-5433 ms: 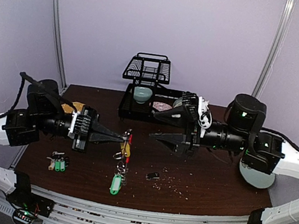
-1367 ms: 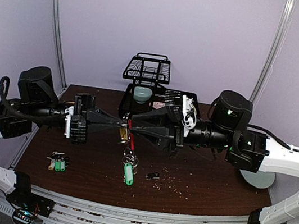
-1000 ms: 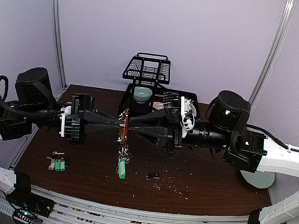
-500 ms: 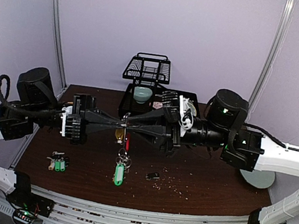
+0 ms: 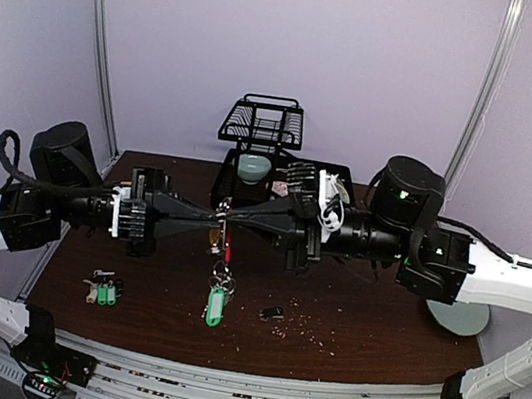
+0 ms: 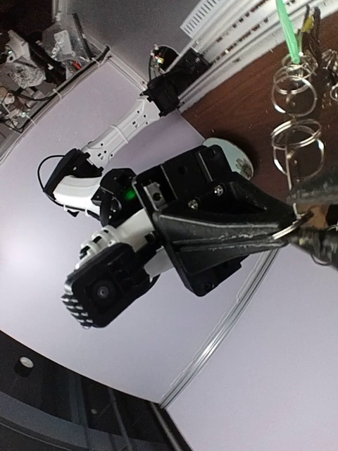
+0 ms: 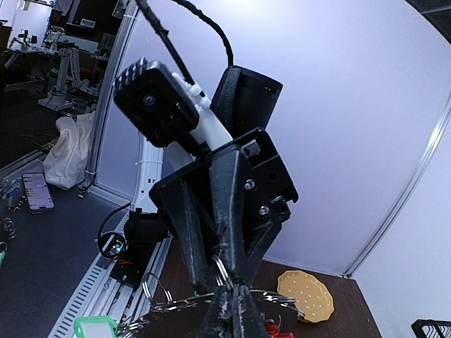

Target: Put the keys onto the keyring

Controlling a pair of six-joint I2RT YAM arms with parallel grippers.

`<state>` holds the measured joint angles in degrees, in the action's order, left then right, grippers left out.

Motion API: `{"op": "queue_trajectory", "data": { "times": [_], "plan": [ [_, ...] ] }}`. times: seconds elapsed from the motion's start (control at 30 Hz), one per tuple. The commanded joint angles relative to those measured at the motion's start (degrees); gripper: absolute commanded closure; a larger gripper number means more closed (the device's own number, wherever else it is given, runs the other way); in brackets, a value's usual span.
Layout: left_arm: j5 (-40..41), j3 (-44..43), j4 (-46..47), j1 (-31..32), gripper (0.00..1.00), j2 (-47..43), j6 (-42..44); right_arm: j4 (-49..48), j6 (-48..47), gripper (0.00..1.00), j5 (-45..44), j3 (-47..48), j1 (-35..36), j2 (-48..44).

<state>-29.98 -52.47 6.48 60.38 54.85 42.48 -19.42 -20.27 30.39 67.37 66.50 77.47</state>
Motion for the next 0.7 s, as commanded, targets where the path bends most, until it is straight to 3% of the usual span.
{"op": "queue_trajectory", "data": {
  "times": [0.0, 0.07, 0.17, 0.37, 0.53, 0.67],
  "plan": [
    [6.03, 1.47, 5.98, 0.18, 0.7, -0.74, -6.53, 3.02, -5.87, 1.0, -7.71, -2.01, 0.27, -3.79],
    [8.69, 1.71, 4.08, 0.18, 0.55, -1.13, -7.4, 4.48, -9.15, 1.0, -11.56, -2.88, 0.35, -5.04],
    [12.72, 1.07, -1.24, 0.18, 0.47, -1.34, -6.63, 5.49, -15.67, 1.0, -17.83, -3.52, 0.43, -6.77],
    [15.67, 0.11, -3.83, 0.18, 0.49, -1.13, -6.39, 1.66, -33.04, 1.0, -29.33, -5.91, 1.92, -7.46],
    [19.02, -0.7, 0.95, 0.83, 0.59, 1.25, -6.1, 1.78, -38.74, 1.0, -27.9, -4.69, 2.64, -6.28],
    [18.78, -1.24, 2.57, 1.85, 0.6, 2.96, -2.54, 1.4, -39.69, 1.0, -27.39, -4.23, 3.09, -5.33]
  ]
}}
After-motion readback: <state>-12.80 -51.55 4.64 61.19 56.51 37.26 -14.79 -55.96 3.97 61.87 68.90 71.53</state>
